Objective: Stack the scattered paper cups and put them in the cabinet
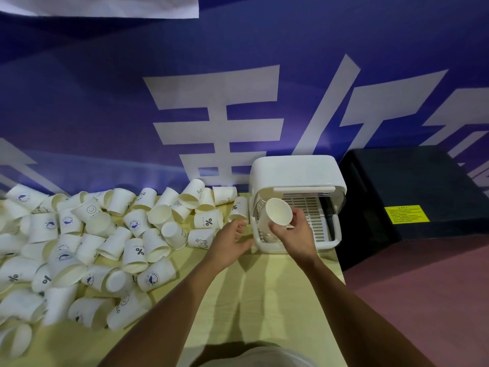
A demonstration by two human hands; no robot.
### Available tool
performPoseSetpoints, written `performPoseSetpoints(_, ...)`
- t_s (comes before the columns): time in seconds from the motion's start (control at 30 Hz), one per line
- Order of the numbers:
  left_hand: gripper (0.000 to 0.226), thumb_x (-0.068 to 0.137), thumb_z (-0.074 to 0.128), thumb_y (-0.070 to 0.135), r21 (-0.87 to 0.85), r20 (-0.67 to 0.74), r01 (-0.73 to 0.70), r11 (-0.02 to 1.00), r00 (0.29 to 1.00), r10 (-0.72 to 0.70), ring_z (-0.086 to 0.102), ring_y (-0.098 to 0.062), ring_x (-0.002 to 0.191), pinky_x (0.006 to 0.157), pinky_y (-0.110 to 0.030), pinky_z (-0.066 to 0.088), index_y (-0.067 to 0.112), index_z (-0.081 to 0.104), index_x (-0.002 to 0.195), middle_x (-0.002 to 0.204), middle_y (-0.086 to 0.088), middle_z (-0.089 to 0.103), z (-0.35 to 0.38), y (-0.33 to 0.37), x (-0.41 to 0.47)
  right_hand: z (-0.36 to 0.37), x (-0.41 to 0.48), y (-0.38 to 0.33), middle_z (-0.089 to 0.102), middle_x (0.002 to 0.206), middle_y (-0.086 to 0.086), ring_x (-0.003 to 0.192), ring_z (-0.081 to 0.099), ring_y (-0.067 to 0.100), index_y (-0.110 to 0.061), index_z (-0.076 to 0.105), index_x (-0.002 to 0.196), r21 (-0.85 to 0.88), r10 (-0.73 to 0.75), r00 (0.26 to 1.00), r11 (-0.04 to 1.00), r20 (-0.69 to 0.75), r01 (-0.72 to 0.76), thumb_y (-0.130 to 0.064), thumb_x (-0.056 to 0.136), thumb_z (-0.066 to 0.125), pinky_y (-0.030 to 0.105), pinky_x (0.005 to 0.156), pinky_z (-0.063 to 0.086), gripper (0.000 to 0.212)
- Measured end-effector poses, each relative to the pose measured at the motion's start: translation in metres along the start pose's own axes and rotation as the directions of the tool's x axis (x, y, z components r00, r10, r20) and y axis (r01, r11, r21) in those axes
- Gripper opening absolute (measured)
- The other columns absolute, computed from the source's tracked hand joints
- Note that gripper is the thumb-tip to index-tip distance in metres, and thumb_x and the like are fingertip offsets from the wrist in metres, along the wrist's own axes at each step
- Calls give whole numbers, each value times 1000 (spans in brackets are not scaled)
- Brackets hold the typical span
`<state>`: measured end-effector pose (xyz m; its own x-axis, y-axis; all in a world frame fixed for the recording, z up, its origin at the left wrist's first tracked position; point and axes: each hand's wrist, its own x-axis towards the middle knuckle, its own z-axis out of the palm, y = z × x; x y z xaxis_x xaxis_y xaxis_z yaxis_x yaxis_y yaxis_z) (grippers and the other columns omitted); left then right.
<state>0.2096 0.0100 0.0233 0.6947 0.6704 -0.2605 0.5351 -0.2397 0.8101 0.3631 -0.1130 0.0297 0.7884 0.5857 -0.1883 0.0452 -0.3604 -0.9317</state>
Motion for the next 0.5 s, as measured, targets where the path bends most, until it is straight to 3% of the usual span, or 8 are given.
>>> performPoseSetpoints(0.13, 45, 86, 74, 28, 40, 4, 20, 999, 1000, -20, 59, -15, 100, 88, -30, 49, 20, 55, 127, 116, 2, 58, -2, -7, 2, -2, -4, 6, 62, 111, -15, 104, 60, 10, -36, 46, 128, -79, -36, 999, 996, -27, 34, -40, 76, 80, 30, 80, 47, 62)
performPoseSetpoints(0.33, 43, 86, 73, 29, 61, -6, 47, 997, 999, -47, 60, -13, 98, 85, -27, 49, 22, 55, 125, 114, 5, 59, -3, -12, 9, 2, 0, 16, 61, 104, -17, 97, 60, 13, -41, 45, 125, -218, -57, 998, 974, 4, 57, -43, 77, 81, 34, 79, 51, 60)
performPoseSetpoints(0.5, 44, 86, 73, 30, 78, 8, 56, 995, 998, -57, 60, -12, 98, 82, -23, 47, 23, 55, 125, 114, 5, 59, -1, -15, 14, 9, 13, 25, 65, 115, -5, 104, 62, 22, -28, 48, 134, -354, 2, 999, 935, 33, 10, -49, 68, 82, 42, 88, 54, 77)
